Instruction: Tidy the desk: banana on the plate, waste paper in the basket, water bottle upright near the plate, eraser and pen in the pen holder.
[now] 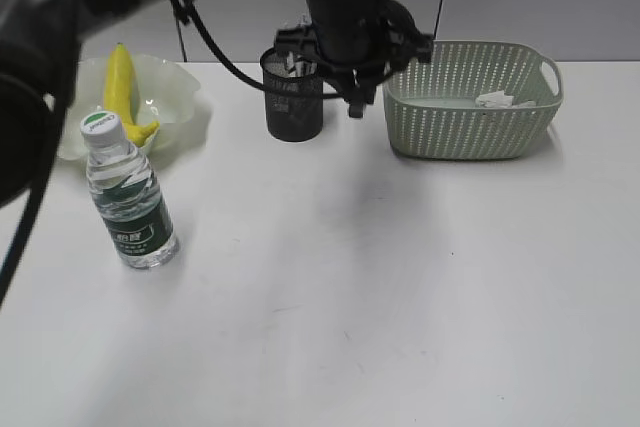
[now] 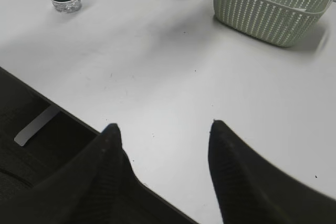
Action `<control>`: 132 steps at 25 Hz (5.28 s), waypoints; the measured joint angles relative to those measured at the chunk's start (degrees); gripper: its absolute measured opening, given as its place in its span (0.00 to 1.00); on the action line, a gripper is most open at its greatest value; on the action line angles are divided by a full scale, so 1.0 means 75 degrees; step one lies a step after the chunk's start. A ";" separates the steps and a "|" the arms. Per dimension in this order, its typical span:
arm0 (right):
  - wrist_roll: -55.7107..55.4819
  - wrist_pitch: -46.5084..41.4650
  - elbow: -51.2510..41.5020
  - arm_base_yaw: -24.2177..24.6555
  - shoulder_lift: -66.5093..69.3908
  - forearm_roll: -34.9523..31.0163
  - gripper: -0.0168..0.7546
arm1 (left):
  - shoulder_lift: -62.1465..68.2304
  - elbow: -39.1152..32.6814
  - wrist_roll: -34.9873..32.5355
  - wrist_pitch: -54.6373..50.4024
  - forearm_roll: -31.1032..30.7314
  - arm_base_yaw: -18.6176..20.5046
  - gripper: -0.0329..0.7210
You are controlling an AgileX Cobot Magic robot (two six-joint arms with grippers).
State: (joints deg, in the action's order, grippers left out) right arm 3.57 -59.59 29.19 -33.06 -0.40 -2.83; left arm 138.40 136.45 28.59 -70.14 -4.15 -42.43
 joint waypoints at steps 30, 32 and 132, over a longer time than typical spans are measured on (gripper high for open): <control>0.0000 0.0000 0.0000 0.0000 0.0000 0.0007 0.57 | 0.0640 0.0008 -0.0007 0.2466 -0.0920 0.1546 0.23; 0.0000 0.0000 0.0000 0.0000 0.0000 0.0007 0.57 | 0.0640 0.0008 -0.0007 0.2547 -0.0943 0.1546 0.25; -0.0003 0.0000 0.0000 0.3718 0.0000 0.0045 0.57 | -1.7979 -1.4034 -0.2412 0.1248 -0.0599 0.5039 0.33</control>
State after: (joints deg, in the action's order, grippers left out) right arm 3.55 -59.59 29.19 -5.17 -0.40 -2.49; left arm 3.55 31.19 10.50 -60.78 -8.65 -4.64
